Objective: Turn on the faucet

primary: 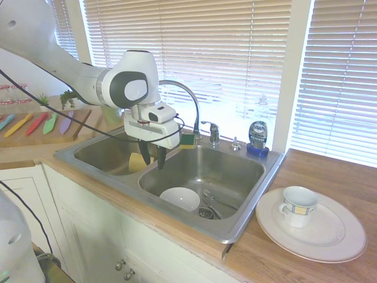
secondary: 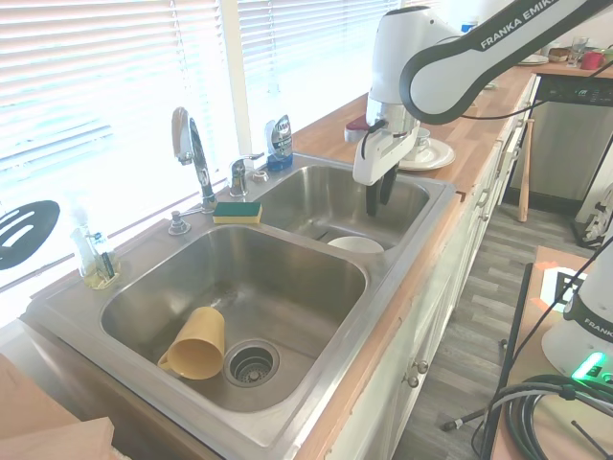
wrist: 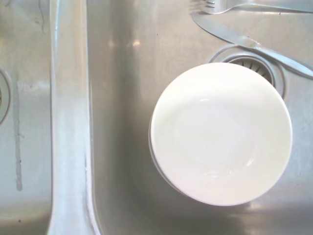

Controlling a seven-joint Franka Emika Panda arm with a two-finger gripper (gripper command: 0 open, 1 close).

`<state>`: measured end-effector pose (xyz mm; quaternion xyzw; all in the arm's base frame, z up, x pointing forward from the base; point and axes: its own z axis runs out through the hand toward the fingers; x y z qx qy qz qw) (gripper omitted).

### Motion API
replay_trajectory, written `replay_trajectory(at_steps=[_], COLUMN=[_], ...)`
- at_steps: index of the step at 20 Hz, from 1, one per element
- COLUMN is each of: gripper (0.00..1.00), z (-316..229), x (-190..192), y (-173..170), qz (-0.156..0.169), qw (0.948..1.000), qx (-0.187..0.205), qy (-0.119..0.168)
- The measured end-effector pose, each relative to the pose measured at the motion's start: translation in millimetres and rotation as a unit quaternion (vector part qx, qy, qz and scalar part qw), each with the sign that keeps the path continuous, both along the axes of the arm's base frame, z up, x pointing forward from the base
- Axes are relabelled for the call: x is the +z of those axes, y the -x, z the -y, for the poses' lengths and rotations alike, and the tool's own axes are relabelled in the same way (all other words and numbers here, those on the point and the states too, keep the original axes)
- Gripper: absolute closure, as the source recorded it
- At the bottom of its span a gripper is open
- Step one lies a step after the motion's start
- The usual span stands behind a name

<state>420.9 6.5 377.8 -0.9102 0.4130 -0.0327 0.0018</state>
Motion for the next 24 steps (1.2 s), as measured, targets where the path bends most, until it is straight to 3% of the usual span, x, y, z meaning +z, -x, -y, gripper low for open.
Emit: replay_trajectory(at_steps=[9, 24], gripper=[1.00, 1.00], z=[-1.9, -20.2], x=[-5.8, -0.1], y=[-12.9, -206.2], qz=[0.012, 0.029], qw=[0.9999, 0.9977], qx=[-0.003, -0.055], qy=[0.007, 0.026])
